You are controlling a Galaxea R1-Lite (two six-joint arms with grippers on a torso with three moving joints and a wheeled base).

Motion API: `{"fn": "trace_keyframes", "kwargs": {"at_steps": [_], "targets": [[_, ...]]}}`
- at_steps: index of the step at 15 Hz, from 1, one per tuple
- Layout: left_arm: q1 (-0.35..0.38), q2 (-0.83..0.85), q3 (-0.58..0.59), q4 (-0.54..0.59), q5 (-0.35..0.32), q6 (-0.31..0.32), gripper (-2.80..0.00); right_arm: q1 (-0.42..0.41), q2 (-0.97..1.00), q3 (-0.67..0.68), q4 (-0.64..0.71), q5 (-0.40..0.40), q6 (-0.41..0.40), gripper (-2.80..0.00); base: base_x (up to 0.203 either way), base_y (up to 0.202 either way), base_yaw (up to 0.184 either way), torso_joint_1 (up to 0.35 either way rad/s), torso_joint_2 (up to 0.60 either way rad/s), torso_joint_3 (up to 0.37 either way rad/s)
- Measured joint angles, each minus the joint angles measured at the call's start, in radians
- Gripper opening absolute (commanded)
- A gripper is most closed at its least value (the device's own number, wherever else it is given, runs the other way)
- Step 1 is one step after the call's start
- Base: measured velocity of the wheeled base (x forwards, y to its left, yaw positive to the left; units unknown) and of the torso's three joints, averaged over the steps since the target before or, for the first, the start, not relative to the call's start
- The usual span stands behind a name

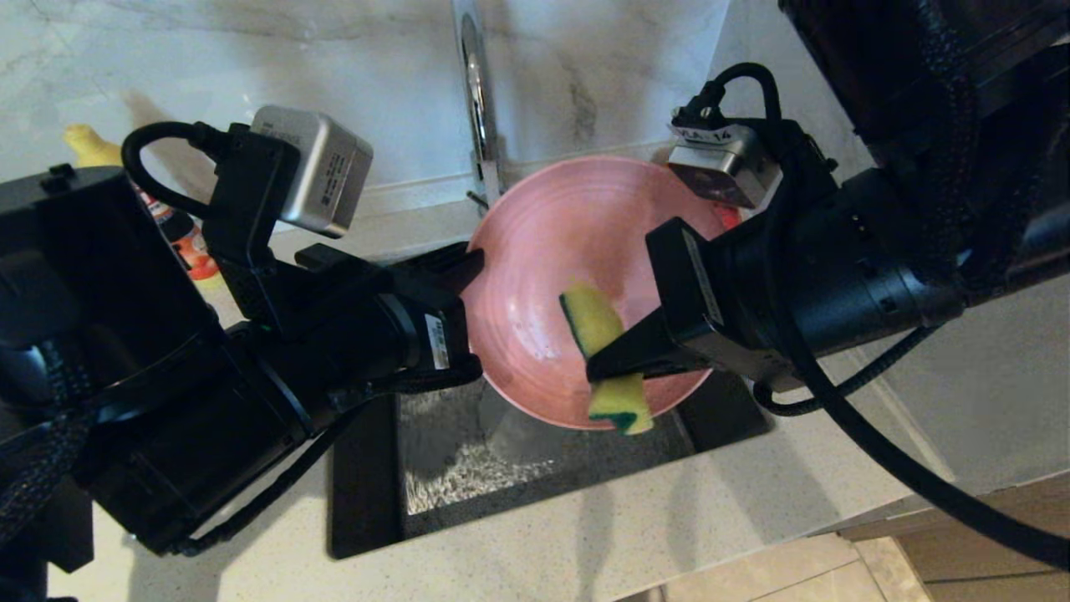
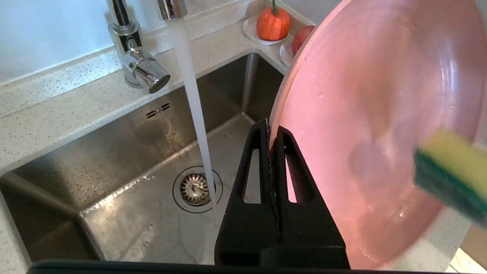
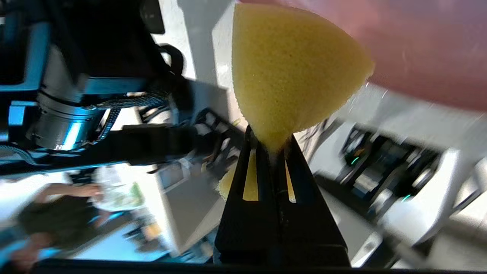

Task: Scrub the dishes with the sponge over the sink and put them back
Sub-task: Wipe the plate

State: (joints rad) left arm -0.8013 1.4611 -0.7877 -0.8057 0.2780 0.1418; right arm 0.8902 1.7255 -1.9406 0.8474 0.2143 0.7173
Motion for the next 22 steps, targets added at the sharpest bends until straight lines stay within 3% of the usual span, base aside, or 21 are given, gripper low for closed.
{"fn": "trace_keyframes", "kwargs": {"at_steps": [2, 9, 22], "targets": [[0.0, -0.001, -0.003, -0.022, -0.001, -0.003, -2.8, 0.001, 0.009, 0.0, 0.008, 0.038, 0.039, -2.8, 0.0, 0.0, 0.0, 0.0, 0.0, 0.0], [0.0, -0.007, 0.002, -0.048, -0.004, -0.008, -2.8, 0.023, 0.086, -0.003, -0.004, 0.078, 0.043, -2.8, 0.0, 0.0, 0.0, 0.0, 0.0, 0.0], [-0.002, -0.059, 0.05, -0.042, -0.012, -0.004, -2.8, -0.029, 0.101, -0.003, -0.068, 0.065, 0.069, -2.8, 0.0, 0.0, 0.0, 0.0, 0.0, 0.0]]}}
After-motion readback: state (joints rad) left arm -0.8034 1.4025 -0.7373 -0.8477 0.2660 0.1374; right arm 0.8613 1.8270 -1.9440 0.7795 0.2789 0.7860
